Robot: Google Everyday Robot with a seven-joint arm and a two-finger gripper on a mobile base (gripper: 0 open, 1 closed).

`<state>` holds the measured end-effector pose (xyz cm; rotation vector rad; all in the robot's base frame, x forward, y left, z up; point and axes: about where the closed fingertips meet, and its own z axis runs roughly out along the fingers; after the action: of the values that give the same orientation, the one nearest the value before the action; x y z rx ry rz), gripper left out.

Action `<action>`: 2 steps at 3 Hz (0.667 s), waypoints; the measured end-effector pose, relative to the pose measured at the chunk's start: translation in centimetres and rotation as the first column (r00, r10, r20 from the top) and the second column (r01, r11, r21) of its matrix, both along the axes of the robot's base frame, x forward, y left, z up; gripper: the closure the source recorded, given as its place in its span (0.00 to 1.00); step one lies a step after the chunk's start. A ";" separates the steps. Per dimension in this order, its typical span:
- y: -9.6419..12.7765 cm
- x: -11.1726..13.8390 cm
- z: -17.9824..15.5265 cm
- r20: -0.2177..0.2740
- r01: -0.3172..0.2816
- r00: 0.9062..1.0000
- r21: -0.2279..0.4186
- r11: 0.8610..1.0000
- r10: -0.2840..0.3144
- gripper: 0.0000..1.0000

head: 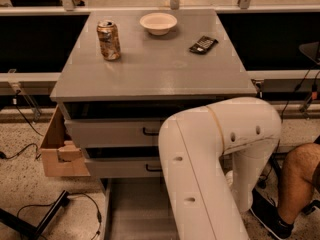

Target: Open bottom drawer

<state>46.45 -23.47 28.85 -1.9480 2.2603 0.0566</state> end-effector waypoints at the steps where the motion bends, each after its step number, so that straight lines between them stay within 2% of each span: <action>1: -2.1 -2.3 5.5 0.043 0.048 0.998 0.018 0.999 -0.049 1.00; 2: -4.0 -5.7 10.1 0.108 0.080 0.991 0.041 0.996 -0.084 1.00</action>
Offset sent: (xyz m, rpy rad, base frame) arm -0.1145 -0.0500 0.2267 0.1169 -0.4732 -0.1911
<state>40.70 -27.49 38.96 -1.7919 2.2493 -0.0188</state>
